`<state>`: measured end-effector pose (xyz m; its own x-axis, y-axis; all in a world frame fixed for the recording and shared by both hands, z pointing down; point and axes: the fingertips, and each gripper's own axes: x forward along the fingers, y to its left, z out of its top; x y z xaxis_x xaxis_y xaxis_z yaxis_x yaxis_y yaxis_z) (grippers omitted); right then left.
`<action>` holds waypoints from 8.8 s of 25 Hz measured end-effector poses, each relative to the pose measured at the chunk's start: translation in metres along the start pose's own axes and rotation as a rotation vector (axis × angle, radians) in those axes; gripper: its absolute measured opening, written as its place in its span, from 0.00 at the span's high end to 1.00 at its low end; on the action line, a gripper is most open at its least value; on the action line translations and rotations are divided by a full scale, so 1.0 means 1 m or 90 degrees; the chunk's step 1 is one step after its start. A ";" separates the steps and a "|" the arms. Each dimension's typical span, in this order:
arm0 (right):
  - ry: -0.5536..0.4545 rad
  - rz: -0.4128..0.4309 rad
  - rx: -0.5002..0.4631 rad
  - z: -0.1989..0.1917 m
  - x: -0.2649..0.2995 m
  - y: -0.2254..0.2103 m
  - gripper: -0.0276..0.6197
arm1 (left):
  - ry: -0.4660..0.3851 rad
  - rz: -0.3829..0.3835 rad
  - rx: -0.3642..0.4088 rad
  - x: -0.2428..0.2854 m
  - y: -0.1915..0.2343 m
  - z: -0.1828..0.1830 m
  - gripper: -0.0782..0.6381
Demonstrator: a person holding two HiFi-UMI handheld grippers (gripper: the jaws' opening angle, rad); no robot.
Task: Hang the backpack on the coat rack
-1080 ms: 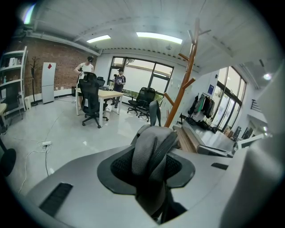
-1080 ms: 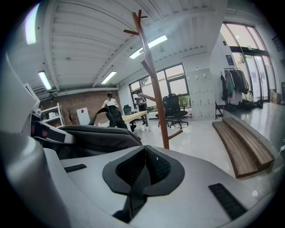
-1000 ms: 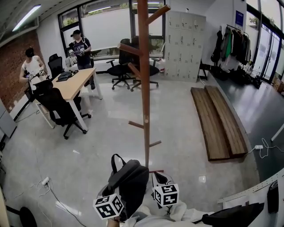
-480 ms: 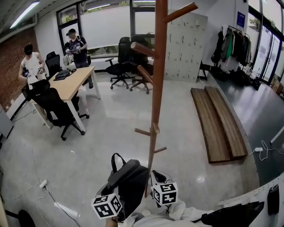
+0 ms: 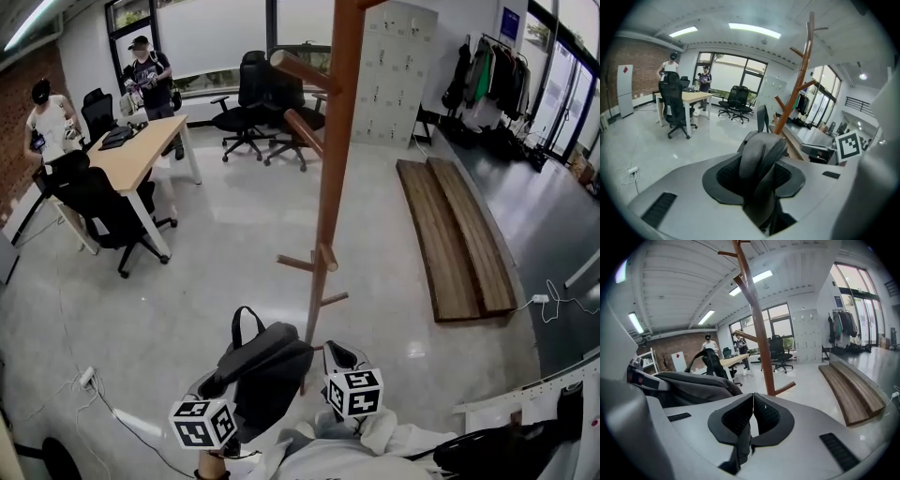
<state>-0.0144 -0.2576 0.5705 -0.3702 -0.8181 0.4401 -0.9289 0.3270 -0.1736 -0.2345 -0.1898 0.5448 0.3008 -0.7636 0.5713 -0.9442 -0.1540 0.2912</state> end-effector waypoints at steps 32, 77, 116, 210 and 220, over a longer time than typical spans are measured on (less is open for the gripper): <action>-0.028 -0.103 0.083 0.015 -0.014 -0.085 0.94 | 0.097 -0.309 0.207 0.084 -0.011 0.143 0.72; -0.051 -0.154 0.173 0.015 -0.021 -0.122 0.94 | 0.358 -0.521 0.481 0.197 -0.042 0.139 0.72; -0.023 -0.111 0.149 0.005 -0.019 -0.107 0.94 | 0.079 -0.338 0.423 0.222 -0.042 0.087 0.55; -0.095 0.195 -0.039 0.002 -0.118 0.044 0.94 | -0.251 0.079 0.001 -0.032 -0.163 -0.018 0.89; -0.097 0.187 -0.051 0.006 -0.114 0.045 0.94 | -0.247 0.073 0.021 -0.024 -0.160 -0.013 0.89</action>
<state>-0.0145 -0.1525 0.5078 -0.6241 -0.7424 0.2436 -0.7813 0.5907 -0.2014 -0.0885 -0.1384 0.4943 0.1267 -0.9561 0.2643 -0.9742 -0.0697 0.2148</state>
